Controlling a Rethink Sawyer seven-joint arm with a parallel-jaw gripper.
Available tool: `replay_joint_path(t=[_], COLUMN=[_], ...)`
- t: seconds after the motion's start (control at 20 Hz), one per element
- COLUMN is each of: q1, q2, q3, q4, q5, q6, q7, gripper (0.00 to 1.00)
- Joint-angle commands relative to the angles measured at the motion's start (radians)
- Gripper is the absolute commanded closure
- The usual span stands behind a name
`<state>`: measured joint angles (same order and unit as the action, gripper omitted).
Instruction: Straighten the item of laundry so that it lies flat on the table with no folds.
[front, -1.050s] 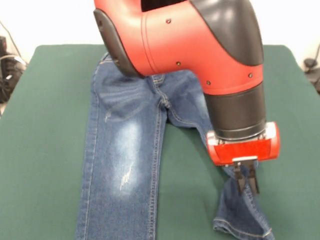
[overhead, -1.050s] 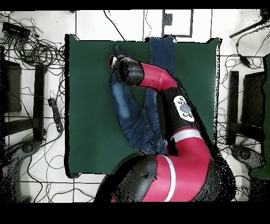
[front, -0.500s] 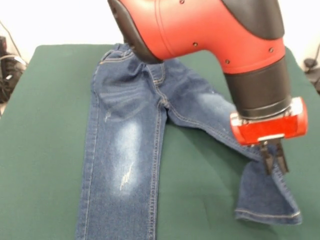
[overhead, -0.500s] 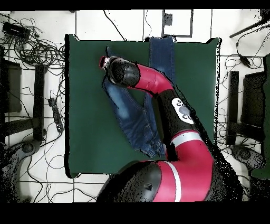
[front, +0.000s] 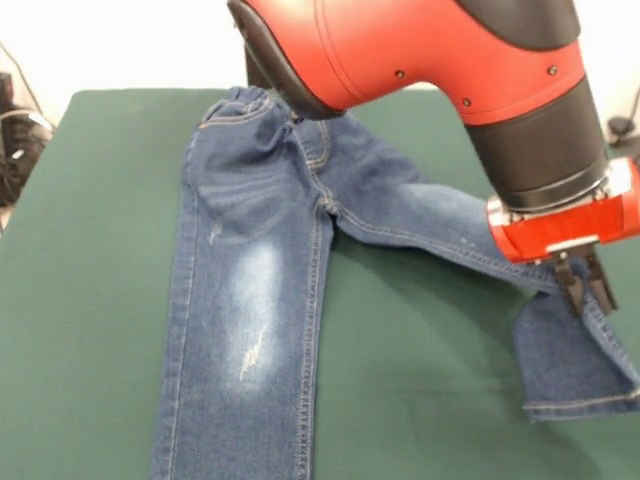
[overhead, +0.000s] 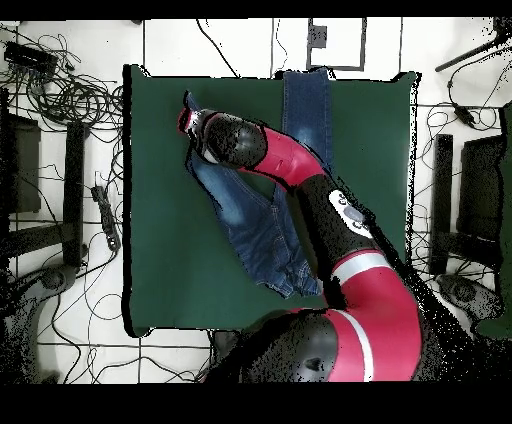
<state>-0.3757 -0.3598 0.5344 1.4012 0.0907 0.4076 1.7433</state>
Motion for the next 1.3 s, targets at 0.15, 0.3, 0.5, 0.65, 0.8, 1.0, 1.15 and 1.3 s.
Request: replay_joint_path(t=[0.15,0.3,0.5,0.65,0.8,1.0,1.15,1.3], q1=[-0.031,-0.052,-0.075,-0.099,-0.115,-0.141,-0.159,-0.172], q2=[0.038,0.115,0.213,0.295,0.372,0.442,0.466,0.431], q3=[0.173,0.155,0.14,0.15,0.152,0.169,0.18,0.187], q4=[0.139,0.093,0.02,-0.043,-0.13,-0.214,-0.26,-0.242], q5=[0.096,0.081,0.051,0.042,0.011,-0.05,-0.084,-0.107], q6=[-0.004,-0.014,-0.014,-0.007,-0.016,-0.001,0.024,0.035], q7=[0.152,0.116,0.052,0.003,-0.059,-0.159,-0.192,-0.163], gripper=[1.0,1.0,1.0,1.0,1.0,1.0,1.0,1.0])
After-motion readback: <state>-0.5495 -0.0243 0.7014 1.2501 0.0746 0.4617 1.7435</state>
